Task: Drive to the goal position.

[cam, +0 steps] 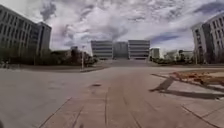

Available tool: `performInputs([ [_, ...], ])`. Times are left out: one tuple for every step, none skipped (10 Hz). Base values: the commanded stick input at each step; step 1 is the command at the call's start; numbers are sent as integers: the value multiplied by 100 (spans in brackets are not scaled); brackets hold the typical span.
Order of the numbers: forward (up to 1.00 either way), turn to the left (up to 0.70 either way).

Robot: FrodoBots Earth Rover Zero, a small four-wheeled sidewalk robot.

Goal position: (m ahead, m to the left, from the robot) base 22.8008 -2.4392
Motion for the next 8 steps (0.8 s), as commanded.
performInputs([
  [100, -40],
  [100, -40],
  [100, -23],
  [100, 0],
  [100, 0],
  [100, 0],
  [100, 0],
  [100, 0],
])
